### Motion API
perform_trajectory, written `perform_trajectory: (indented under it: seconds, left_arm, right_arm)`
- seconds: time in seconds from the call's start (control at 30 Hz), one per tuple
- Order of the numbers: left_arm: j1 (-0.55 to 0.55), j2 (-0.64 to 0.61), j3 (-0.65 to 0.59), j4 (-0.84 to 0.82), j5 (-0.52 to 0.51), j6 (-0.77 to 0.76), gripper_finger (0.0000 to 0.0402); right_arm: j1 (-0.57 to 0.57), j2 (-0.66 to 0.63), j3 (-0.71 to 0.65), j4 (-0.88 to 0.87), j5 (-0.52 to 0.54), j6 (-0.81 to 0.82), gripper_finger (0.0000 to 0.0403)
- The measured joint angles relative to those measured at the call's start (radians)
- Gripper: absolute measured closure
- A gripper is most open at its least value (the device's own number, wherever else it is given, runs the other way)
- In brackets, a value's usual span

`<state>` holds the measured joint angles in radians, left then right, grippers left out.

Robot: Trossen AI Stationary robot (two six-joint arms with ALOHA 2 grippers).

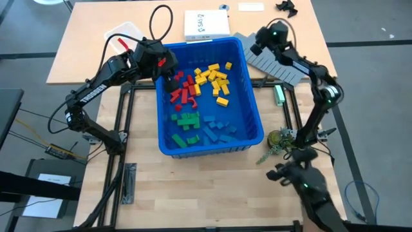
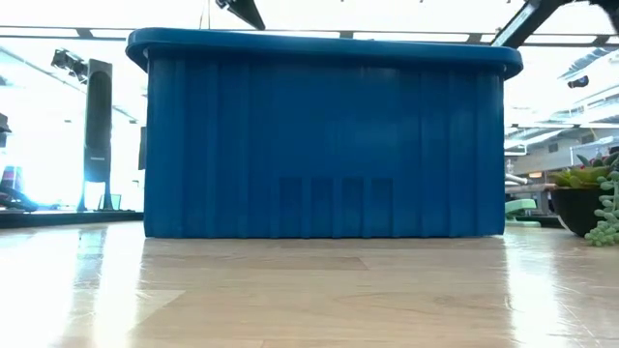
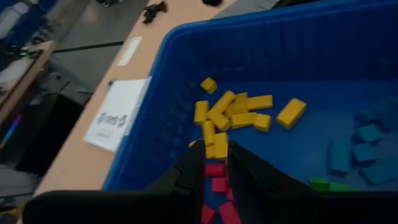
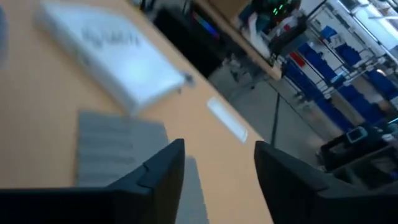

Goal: Sort Items/Unsort Items

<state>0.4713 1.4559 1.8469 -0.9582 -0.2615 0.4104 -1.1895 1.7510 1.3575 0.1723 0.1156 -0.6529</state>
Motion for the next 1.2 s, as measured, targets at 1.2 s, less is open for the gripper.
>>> perform_trajectory:
  seconds: [1.2]
  left_arm:
    - [-0.036,-0.397,-0.867,0.682,0.144,-0.318,0.0355]
  right_arm:
    - [0.671,-0.134,0.129,-0.654,-0.203,0.362,0.0198]
